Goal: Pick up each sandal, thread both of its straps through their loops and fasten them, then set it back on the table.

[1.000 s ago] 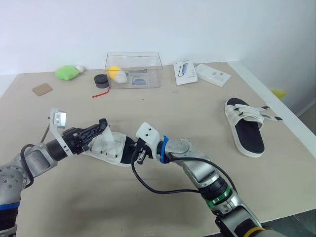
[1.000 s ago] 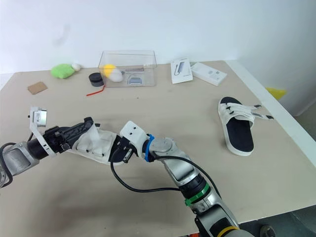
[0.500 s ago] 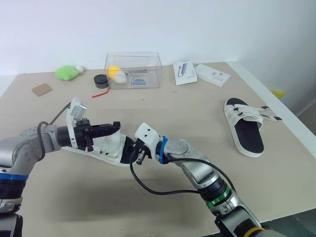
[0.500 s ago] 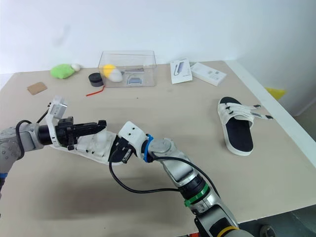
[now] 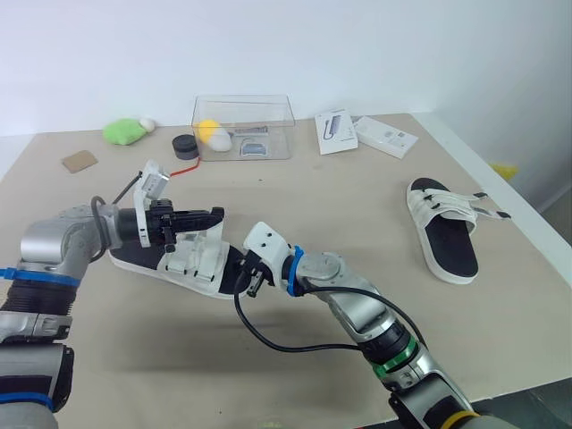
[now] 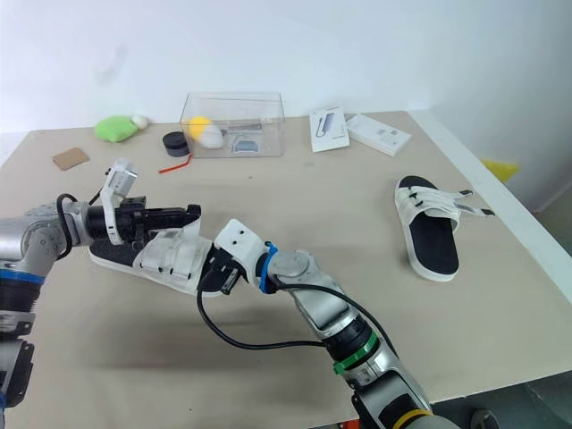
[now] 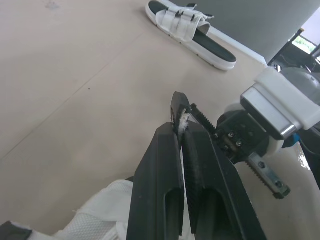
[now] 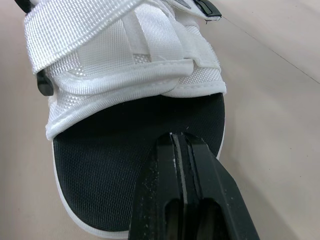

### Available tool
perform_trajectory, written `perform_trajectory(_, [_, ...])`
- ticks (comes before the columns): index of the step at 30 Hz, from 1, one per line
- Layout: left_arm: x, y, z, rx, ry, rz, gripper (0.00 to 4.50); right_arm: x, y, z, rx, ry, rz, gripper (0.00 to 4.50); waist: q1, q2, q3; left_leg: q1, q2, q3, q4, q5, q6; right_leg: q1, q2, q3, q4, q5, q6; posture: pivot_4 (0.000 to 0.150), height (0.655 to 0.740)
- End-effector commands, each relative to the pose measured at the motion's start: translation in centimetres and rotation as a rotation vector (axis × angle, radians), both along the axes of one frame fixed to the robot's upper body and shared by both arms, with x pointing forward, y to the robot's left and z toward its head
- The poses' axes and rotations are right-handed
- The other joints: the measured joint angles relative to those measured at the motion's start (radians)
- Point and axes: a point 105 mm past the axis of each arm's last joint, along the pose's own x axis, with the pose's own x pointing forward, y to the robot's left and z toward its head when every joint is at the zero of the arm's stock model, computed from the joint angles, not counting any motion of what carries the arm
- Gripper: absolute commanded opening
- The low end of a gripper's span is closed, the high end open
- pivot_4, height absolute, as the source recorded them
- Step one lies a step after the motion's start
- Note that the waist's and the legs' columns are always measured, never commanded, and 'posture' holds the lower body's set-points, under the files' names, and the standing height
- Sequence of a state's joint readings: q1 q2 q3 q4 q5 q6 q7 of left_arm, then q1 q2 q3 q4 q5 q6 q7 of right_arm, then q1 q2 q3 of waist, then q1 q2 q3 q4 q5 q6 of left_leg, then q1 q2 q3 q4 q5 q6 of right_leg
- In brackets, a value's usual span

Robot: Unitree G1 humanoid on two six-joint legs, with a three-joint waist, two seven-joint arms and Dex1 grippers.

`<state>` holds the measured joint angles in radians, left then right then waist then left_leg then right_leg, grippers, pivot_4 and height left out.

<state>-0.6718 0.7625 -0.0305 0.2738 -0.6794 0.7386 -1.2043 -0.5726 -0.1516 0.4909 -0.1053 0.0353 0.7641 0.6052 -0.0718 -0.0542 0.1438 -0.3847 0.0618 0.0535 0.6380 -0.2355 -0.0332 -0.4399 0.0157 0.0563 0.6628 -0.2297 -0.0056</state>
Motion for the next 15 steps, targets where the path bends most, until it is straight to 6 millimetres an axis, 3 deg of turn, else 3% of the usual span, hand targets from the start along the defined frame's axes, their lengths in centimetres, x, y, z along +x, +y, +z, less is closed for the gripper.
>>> perform_trajectory(1, [0.7,0.1,1.6,0.011,-0.088,0.002,0.04,-0.6,-0.8,-3.3,-0.085,0.11,-0.021,0.0,0.0,0.0,0.0,0.0,0.0,0.0,0.0,0.0,0.0,0.0,0.0,0.0,0.0,0.0,0.0,0.15,0.74])
perform_trajectory(9, [2.0,0.7,0.9,0.067,-0.119,0.051,0.04,-0.6,-0.7,-3.2,-0.085,0.104,-0.017,0.0,0.001,0.0,0.0,-0.001,0.0,-0.001,0.001,0.0,0.0,0.0,0.0,-0.001,0.001,0.0,0.0,0.15,0.74])
perform_trajectory(15, [2.5,1.0,-1.1,0.17,-0.151,0.056,0.04,-0.5,-0.6,-3.2,-0.083,0.1,-0.018,0.0,0.001,0.0,0.0,-0.001,0.0,-0.002,0.001,0.0,0.0,0.0,0.0,-0.002,0.001,0.0,0.0,0.15,0.74])
